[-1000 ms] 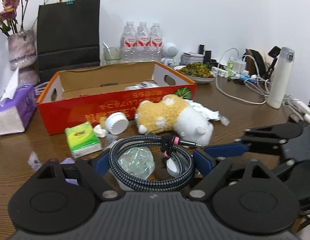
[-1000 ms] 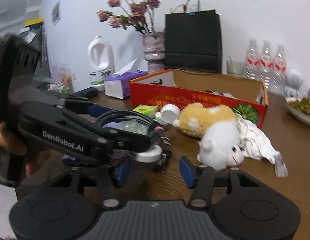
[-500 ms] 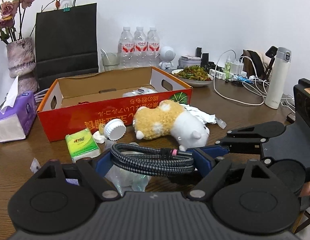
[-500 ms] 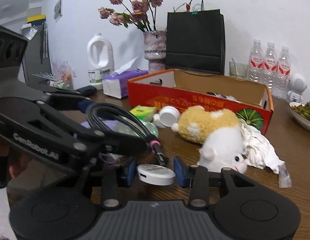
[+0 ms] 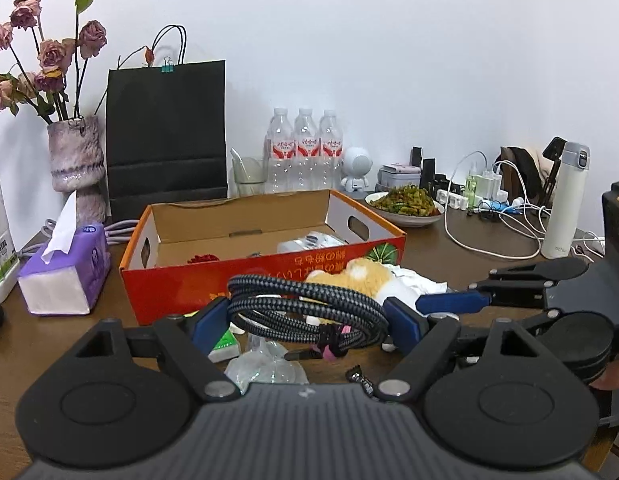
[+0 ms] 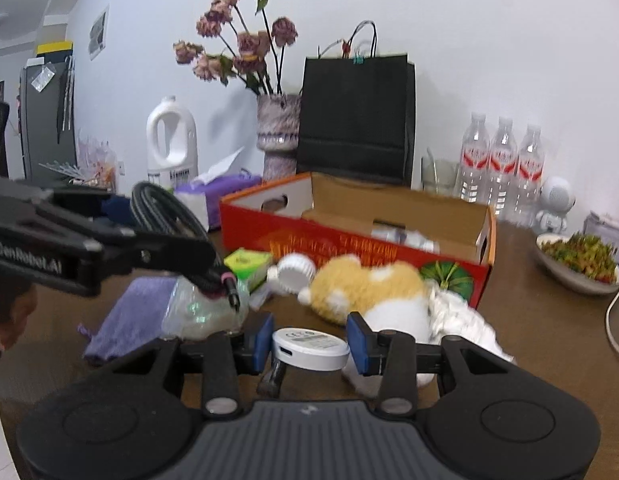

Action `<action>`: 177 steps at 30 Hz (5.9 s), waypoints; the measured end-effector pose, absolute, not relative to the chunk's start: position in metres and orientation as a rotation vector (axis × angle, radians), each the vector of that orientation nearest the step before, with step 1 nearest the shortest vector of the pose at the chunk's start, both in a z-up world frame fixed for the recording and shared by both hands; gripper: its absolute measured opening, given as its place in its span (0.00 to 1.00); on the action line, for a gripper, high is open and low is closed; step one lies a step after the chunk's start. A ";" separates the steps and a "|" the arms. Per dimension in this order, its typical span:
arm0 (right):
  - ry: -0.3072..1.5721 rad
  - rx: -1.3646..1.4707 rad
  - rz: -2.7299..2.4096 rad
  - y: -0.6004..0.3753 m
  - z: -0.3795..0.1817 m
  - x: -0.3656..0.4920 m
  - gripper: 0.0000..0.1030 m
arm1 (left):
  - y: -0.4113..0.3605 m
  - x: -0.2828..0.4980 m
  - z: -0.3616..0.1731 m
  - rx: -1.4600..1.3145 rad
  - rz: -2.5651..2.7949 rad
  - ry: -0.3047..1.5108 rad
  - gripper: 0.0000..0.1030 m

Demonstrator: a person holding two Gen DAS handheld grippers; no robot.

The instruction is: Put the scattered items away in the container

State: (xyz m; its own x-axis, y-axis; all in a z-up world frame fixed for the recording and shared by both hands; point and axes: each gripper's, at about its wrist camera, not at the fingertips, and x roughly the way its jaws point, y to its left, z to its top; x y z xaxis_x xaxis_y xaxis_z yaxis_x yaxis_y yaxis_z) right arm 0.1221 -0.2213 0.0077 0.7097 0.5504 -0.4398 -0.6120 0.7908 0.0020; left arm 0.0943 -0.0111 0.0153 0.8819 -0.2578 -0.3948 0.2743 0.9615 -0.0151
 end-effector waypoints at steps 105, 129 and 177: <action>0.604 -0.097 0.307 -0.211 -0.024 0.195 0.91 | 0.057 0.105 -0.051 -0.025 0.013 0.670 0.83; 0.498 -0.044 0.371 -0.227 -0.006 0.154 0.45 | 0.066 0.091 -0.014 -0.030 -0.053 0.498 0.08; 0.461 -0.008 0.434 -0.232 0.030 0.161 0.51 | 0.057 0.104 0.040 -0.075 -0.133 0.335 0.06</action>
